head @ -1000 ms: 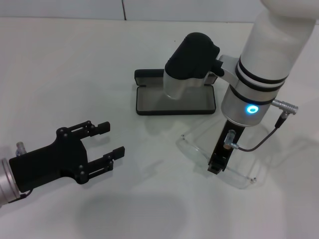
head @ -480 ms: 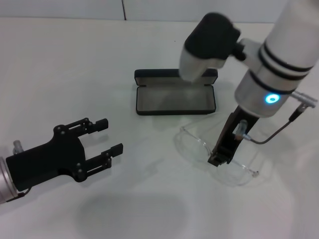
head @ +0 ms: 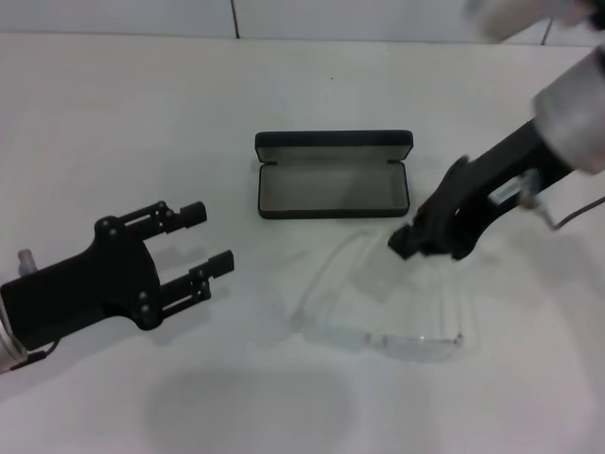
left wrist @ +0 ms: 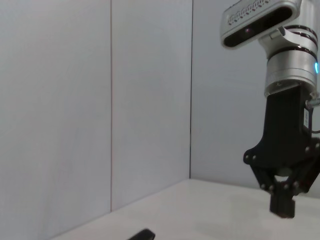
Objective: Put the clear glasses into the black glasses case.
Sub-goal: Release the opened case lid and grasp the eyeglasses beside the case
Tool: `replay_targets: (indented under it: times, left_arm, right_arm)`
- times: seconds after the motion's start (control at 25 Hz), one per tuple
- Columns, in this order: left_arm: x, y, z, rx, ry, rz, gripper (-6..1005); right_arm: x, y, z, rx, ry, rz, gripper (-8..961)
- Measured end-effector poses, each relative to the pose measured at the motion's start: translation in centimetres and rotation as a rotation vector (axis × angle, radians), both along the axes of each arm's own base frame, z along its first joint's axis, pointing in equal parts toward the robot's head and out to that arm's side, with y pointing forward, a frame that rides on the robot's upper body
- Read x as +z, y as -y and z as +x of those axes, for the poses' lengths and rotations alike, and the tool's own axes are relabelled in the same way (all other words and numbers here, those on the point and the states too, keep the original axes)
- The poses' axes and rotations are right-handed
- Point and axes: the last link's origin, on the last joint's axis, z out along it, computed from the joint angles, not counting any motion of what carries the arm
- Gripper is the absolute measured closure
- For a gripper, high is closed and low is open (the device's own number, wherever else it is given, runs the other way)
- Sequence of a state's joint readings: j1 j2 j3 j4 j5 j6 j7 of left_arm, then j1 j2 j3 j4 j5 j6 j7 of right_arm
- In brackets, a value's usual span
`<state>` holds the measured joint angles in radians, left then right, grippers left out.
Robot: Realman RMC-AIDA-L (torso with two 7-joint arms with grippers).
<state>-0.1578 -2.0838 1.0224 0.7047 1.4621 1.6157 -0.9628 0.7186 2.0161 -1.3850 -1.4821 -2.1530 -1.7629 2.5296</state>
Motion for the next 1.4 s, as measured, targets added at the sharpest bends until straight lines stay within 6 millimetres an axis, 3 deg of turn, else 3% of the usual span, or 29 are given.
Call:
replay_targets:
  times: [0.28,0.48,0.88,1.12,1.4]
  left_arm:
    - [0.5,-0.3,0.6,-0.021,0.034,0.02,389]
    - [0.5,-0.4,0.7,-0.025,0.032,0.017,391]
    - [1.5,0.0,-0.1,0.012,0.052,0.06,395]
    - [2.2,1.1,-1.3,0.037,0.04,0.059,398]
    - [2.4,2.3,-2.3,0.065,0.017,0.022,401]
  right_arm:
    - [3.4,0.6,1.4,0.003,-0.21,0.039,949]
    - [3.6,0.4,2.0,-0.02,-0.217,0.052,925]
    - [3.9,-0.3,-0.6,0.065,-0.149,0.002,876]
    - [2.5,-0.9,-2.6,0.074,0.019,-0.099,847]
    - [-1.6,-1.1,-4.7,0.136,0.173,-0.237,795]
